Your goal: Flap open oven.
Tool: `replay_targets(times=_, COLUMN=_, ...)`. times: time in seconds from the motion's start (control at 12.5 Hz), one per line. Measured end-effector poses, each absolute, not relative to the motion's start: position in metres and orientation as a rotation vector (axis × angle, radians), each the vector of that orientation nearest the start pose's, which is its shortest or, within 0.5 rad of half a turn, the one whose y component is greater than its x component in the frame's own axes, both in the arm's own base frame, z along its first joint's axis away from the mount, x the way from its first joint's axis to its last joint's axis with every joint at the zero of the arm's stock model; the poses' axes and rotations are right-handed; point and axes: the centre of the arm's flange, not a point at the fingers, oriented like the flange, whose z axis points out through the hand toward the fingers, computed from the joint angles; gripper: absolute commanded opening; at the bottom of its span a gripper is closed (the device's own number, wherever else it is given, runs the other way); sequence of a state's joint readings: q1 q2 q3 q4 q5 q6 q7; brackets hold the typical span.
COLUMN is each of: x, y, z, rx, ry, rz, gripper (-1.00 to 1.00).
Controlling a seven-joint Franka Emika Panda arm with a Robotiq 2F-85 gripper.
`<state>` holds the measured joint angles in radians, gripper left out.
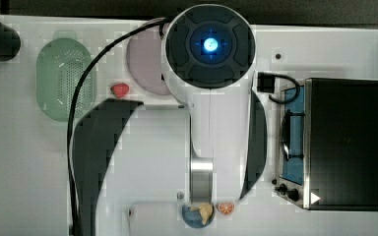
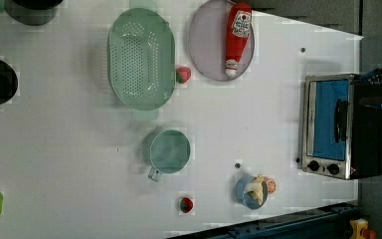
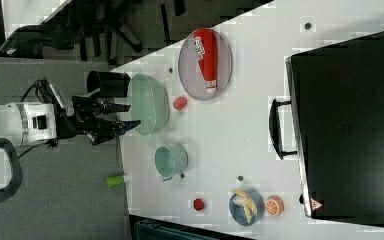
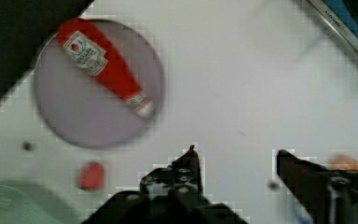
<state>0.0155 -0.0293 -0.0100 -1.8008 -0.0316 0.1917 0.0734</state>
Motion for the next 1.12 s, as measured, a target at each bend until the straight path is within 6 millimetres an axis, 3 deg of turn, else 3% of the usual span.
replay_targets(times=0.08, x=0.510, y=-0.004, z=0.539, rx=-2.917, ry=1.365, rz=0.135, gripper=0.59)
replay_targets(times=0.16, x=0.465, y=-0.009, z=0.542, rx=-2.920, ry=1.408, rz=0.238, gripper=0.80)
replay_targets(times=0.24, x=0.432, y=-0.016, z=0.553, rx=-2.895, ry=1.437, rz=0.237, gripper=0.99)
replay_targets(times=0.4, x=0.392, y=-0.032, z=0.597, rx=-2.826, ry=1.473, rz=0.086, gripper=0.90)
replay_targets(times=0.56, x=0.383, y=-0.040, z=0.636, rx=-2.755, ry=1.487, rz=-0.068, gripper=0.40)
replay_targets(times=0.72, x=0.386, y=-0.038, z=0.646, rx=-2.750, ry=1.491, rz=-0.103, gripper=-0.09)
replay_targets(times=0.88, x=0.400, y=-0.035, z=0.628, rx=-2.765, ry=1.494, rz=-0.061, gripper=-0.55)
replay_targets(times=0.96, x=0.406, y=-0.037, z=0.615, rx=-2.771, ry=1.505, rz=-0.029, gripper=-0.65)
replay_targets(times=1.12, x=0.421, y=-0.050, z=0.590, rx=-2.774, ry=1.521, rz=-0.003, gripper=-0.65)
